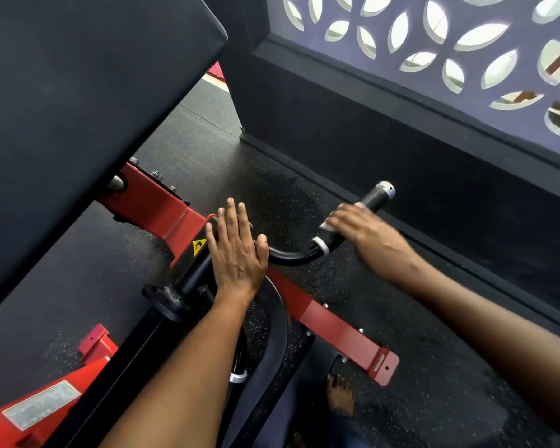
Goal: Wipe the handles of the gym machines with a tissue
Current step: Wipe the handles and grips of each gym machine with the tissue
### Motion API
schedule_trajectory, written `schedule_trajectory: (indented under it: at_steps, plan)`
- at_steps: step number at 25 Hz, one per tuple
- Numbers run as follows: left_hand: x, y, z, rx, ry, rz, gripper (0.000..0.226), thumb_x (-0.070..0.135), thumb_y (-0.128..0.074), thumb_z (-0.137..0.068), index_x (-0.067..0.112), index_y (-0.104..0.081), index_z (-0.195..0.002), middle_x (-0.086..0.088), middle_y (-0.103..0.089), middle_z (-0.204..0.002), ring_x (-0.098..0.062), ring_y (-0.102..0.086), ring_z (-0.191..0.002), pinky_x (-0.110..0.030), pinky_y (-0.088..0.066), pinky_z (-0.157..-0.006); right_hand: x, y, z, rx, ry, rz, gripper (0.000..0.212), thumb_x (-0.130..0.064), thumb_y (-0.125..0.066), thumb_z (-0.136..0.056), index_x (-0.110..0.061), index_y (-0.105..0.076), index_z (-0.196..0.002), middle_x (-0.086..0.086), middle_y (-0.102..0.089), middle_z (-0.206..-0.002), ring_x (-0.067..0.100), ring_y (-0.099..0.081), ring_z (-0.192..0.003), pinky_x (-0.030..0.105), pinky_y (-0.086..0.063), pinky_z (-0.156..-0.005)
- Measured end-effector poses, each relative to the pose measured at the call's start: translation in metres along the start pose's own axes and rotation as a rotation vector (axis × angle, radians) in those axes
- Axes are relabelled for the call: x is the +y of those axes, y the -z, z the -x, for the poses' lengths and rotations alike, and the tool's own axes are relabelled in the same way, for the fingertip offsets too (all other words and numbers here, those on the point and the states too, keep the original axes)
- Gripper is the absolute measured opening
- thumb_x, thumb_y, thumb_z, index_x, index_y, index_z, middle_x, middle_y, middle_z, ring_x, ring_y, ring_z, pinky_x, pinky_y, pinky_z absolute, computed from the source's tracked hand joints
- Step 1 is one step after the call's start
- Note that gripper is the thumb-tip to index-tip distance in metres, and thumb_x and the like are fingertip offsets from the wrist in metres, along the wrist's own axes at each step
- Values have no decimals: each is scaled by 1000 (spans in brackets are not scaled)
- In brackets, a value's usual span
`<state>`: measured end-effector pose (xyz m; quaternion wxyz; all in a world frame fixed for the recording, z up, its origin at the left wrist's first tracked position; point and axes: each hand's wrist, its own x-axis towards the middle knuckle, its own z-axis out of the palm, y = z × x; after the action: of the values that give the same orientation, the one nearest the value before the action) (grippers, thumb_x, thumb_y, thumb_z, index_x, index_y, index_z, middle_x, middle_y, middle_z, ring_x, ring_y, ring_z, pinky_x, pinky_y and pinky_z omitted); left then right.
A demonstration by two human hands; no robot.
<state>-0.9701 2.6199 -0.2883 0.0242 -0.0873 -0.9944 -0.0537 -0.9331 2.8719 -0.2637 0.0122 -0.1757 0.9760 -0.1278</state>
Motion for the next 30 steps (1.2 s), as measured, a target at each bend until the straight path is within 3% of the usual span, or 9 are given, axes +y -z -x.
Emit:
schedule_trajectory:
  at_steps: [3,8,13,16,18,22,25,27,30]
  plan:
    - [-1,-2,-1,-2,27,-21,68,40,-21,-95,3,-28,-150,-20,-22,-158,-44,-27,-141,-62,-14,-113,17,5,-8,102,-365,-48,43,3,-40,-88,-1,-53,-128,18,-50,-135,34,-34,-135,40,-19,-116]
    - [1,-1,1,-24,37,-12,68,40,-24,-93,4,-31,-150,-19,-29,-155,-43,-37,-135,-60,-26,-109,-37,-3,0,-15,102,-11,44,-4,-38,-81,0,-60,-119,18,-60,-121,36,-53,-120,45,-30,-108]
    - [2,2,1,-18,42,-6,67,40,-26,-93,3,-34,-148,-19,-34,-153,-41,-45,-130,-54,-39,-100,19,11,-4,113,-343,-2,50,-2,-28,-84,1,-54,-126,23,-50,-133,38,-38,-132,45,-23,-114]
    - [2,3,1,-20,40,-3,67,40,-26,-93,3,-35,-148,-19,-36,-152,-41,-46,-128,-53,-40,-99,-29,-1,5,49,29,33,53,-7,-25,-81,1,-59,-120,21,-59,-122,38,-52,-120,45,-33,-105]
    - [3,3,0,-21,37,-6,66,40,-26,-93,2,-35,-147,-19,-38,-151,-41,-47,-128,-53,-41,-98,-17,2,6,-36,153,59,57,-10,-22,-82,-2,-56,-127,17,-56,-129,34,-46,-127,43,-26,-110]
    - [2,2,2,-22,40,-4,66,40,-26,-93,3,-35,-147,-18,-38,-151,-39,-47,-128,-53,-41,-98,26,17,-6,43,-383,-1,49,5,-34,-86,-3,-51,-131,18,-46,-139,34,-28,-139,42,-17,-116]
    - [0,2,1,-17,39,-9,66,40,-26,-93,3,-36,-147,-18,-39,-150,-39,-47,-128,-52,-41,-98,-26,3,1,49,-72,-46,42,2,-39,-81,1,-59,-117,21,-58,-121,40,-50,-119,46,-35,-105]
    - [2,2,0,-15,41,-8,66,40,-25,-93,3,-36,-147,-18,-39,-150,-39,-47,-128,-52,-41,-98,-30,10,-5,-98,128,-33,41,4,-49,-79,-3,-61,-117,16,-61,-118,32,-55,-115,43,-33,-107]
    - [2,2,0,-8,39,-4,66,40,-25,-93,3,-36,-147,-18,-40,-150,-39,-48,-127,-52,-41,-98,5,34,-38,-267,-158,171,25,-7,-51,-86,-14,-62,-107,5,-61,-110,25,-54,-112,39,-20,-111]
